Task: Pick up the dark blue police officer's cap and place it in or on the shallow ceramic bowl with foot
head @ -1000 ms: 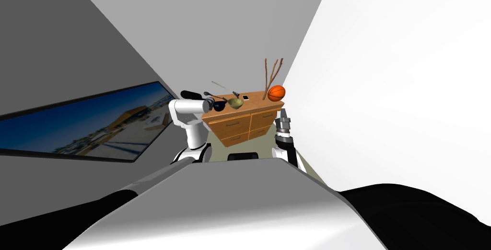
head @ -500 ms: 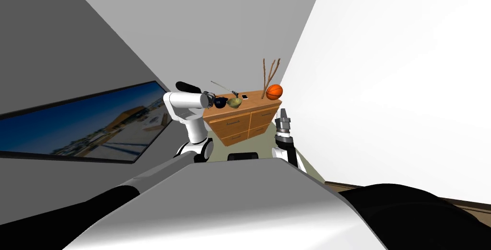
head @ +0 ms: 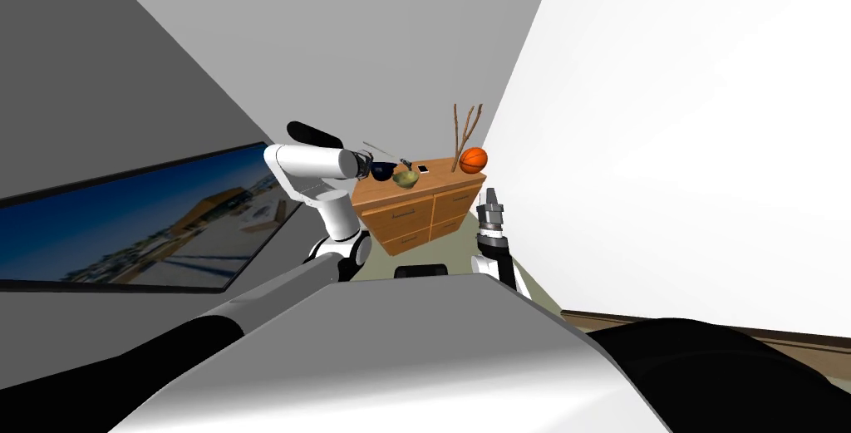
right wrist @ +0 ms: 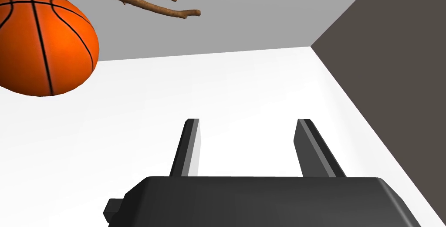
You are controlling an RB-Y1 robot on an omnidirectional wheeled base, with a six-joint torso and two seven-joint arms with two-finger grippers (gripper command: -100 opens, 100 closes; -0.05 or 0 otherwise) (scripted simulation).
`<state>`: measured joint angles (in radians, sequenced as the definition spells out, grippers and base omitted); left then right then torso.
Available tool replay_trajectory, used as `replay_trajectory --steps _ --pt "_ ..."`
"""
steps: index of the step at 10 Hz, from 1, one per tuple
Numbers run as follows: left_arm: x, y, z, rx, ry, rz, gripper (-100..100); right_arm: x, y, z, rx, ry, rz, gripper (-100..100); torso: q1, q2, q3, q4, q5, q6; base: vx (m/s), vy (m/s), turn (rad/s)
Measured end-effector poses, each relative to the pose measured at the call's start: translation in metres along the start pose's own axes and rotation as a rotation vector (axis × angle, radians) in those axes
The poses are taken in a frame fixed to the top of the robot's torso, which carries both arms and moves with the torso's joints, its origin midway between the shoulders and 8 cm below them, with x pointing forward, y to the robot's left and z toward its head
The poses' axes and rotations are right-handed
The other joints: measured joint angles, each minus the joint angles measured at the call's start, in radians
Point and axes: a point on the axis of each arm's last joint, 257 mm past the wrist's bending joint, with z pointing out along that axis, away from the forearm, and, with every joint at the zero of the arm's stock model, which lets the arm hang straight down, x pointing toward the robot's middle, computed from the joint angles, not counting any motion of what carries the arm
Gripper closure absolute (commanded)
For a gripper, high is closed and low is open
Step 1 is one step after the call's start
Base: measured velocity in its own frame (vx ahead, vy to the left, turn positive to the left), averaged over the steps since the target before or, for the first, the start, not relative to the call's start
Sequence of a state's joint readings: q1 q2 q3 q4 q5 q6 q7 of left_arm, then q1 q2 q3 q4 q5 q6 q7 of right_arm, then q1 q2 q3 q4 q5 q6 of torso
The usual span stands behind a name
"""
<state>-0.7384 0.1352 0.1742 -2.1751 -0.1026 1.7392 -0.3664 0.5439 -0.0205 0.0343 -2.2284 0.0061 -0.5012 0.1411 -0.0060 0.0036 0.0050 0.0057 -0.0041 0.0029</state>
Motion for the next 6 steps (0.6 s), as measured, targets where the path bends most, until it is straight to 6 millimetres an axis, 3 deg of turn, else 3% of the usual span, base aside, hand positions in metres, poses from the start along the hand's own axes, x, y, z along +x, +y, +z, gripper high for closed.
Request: replay_trajectory --steps 6 --pt "0.010 -0.045 -0.028 0.074 0.036 -0.025 100 0.000 0.000 0.000 0.000 0.000 0.000 0 -0.001 -0.005 -0.003 -0.001 0.000 0.000 0.124 0.013 -0.033"
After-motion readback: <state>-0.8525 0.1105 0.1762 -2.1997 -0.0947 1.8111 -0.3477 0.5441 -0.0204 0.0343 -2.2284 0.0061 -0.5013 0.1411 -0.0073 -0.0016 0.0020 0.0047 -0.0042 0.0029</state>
